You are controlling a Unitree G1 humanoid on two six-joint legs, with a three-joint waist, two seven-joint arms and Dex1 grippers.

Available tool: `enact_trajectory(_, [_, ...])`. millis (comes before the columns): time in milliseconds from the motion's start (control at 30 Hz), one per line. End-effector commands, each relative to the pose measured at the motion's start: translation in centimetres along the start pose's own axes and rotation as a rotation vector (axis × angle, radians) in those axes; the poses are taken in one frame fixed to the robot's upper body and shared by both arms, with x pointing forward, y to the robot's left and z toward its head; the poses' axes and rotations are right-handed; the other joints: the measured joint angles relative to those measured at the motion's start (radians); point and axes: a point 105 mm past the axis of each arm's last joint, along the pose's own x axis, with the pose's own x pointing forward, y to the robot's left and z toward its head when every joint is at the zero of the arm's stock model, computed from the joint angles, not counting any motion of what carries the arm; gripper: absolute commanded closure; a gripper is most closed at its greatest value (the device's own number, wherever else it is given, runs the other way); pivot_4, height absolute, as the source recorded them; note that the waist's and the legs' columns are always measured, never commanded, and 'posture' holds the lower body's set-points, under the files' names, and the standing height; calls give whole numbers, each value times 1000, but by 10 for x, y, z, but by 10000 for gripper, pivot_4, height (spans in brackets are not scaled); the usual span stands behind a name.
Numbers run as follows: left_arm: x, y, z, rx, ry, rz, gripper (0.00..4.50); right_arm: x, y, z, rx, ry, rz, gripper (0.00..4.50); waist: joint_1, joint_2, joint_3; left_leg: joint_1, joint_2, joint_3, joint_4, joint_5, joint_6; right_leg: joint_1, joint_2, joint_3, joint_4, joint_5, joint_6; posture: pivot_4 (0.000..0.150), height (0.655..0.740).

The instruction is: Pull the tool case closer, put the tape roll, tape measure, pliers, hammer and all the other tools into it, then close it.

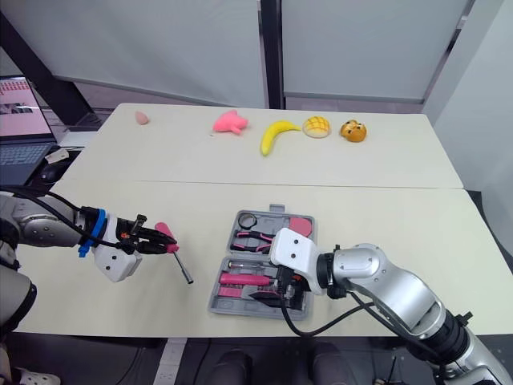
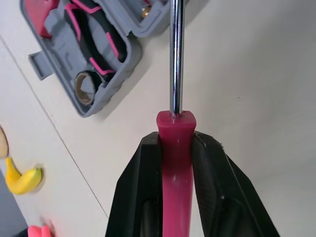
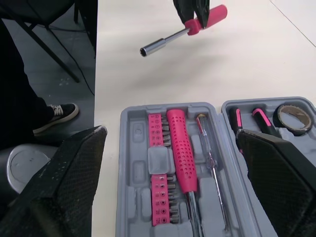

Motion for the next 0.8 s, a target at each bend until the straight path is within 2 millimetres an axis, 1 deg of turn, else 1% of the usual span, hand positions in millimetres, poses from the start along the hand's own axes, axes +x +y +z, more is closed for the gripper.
enact_trajectory(33, [-11,0,1,-3,18,40,40021,1,2,11,-45,-36,11,0,-2,0,0,0,0,0,0,0,0,0,0,0,0,0,0,1500,7255])
enact_trajectory(133, [-12,-4,4,-5,22,41,40022,1,2,11,-46,-37,15,0,-2,0,0,0,1,0,0,0,0,-1,1,0,1,0,0,1500,7255])
enact_trajectory(300, [-13,-5,9,-18,39,27,40022,2,3,9,-47,-25,22,0,-2,0,0,1,1,0,0,0,0,-1,1,0,4,0,-1,1500,7255])
enact_trajectory(400, [-13,-5,6,-74,72,36,40022,3,3,9,-49,-25,22,0,-1,0,0,2,1,0,0,0,0,-1,1,1,5,0,-1,1500,7255])
enact_trajectory(500, [-13,-5,3,-170,98,56,40023,3,3,9,-52,-25,21,0,-2,0,0,3,1,0,0,0,0,-1,2,1,6,0,-1,1500,7255])
enact_trajectory(567, [-13,-8,1,-284,108,77,40023,3,3,9,-55,-24,21,0,-3,0,0,4,2,0,0,0,0,-1,2,1,6,0,-2,1500,7255])
enact_trajectory(633, [-13,-13,4,-370,102,69,40024,3,3,10,-60,-23,21,0,-8,0,0,4,2,0,0,0,0,-1,2,1,7,-1,-2,1500,7255])
enact_trajectory(700, [-14,-18,4,-529,111,77,40025,3,4,10,-65,-23,20,0,-13,0,0,4,2,0,0,0,0,-1,2,1,8,-1,-3,1500,7255])
enact_trajectory(800, [-15,-23,10,-753,109,80,40030,4,3,11,-77,-23,21,0,-23,0,0,6,3,0,0,0,0,-1,3,1,11,-3,-5,1500,7255])
